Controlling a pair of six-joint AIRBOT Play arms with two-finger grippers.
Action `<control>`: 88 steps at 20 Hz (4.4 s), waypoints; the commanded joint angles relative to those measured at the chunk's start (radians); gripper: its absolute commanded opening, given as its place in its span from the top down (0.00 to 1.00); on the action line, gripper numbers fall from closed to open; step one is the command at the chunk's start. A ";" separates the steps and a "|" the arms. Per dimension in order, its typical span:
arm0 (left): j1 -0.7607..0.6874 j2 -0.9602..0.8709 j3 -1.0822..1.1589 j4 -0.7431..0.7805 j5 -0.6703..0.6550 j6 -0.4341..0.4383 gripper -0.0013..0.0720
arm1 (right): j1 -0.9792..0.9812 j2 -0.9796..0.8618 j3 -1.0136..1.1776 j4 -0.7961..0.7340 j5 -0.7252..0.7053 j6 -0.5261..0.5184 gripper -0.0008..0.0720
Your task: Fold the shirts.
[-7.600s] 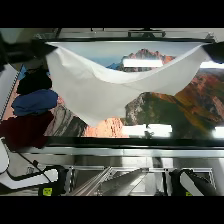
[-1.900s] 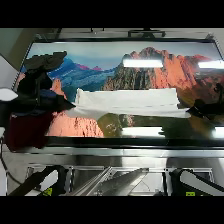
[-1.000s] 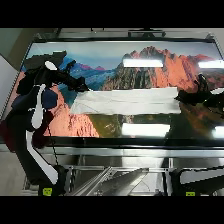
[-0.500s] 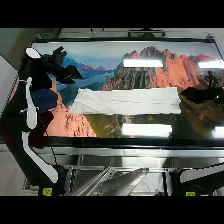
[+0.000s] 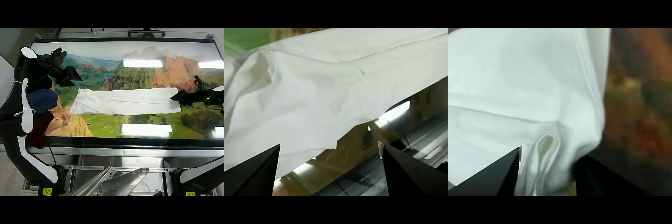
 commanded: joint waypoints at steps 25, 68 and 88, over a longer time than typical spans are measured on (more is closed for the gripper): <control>-0.570 -0.365 0.121 -0.534 0.466 0.135 0.97 | 0.071 0.310 0.315 0.362 0.430 0.142 0.96; -0.024 0.362 -0.121 -1.222 -0.090 0.429 0.96 | 0.458 -0.013 0.094 0.318 -0.065 0.277 0.96; -0.135 0.361 -0.121 -1.213 -0.084 0.442 0.96 | -0.802 0.593 -0.710 0.224 -0.158 0.131 0.96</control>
